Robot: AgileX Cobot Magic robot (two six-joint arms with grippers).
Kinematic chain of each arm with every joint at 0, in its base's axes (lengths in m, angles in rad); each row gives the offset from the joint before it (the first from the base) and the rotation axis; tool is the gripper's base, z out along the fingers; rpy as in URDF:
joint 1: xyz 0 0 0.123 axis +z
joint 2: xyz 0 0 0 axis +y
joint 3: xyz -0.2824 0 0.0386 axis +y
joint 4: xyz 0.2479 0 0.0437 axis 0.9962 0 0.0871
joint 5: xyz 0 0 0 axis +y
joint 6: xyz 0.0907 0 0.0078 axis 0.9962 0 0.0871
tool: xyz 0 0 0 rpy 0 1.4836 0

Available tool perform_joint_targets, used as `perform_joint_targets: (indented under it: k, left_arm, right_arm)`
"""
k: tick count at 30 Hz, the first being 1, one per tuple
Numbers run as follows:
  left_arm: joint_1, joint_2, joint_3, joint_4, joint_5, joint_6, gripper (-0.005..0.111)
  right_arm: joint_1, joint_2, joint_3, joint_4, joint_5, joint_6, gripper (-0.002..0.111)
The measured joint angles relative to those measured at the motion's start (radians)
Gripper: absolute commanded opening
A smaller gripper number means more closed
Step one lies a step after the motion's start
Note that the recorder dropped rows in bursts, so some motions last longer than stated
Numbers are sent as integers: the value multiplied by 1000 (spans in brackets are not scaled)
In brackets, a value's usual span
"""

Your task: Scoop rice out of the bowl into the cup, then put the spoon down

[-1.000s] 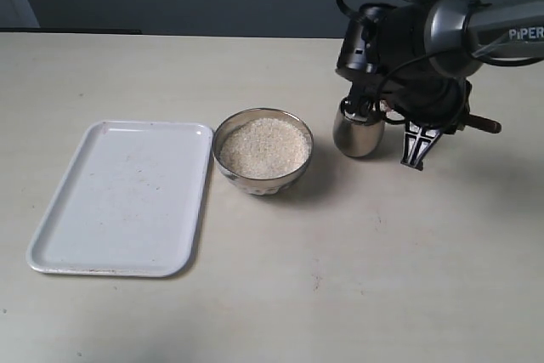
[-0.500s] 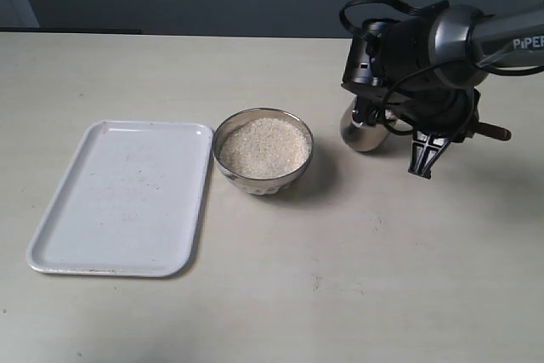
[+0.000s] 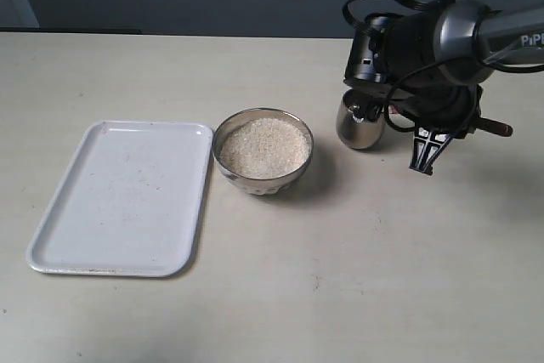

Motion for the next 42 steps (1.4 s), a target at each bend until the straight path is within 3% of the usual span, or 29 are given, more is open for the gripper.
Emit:
perform_joint_targets:
  k: [42]
  left_arm:
    - [0, 0, 0, 0, 0, 0, 1]
  right_arm:
    - [0, -6, -4, 0, -38, 32, -1]
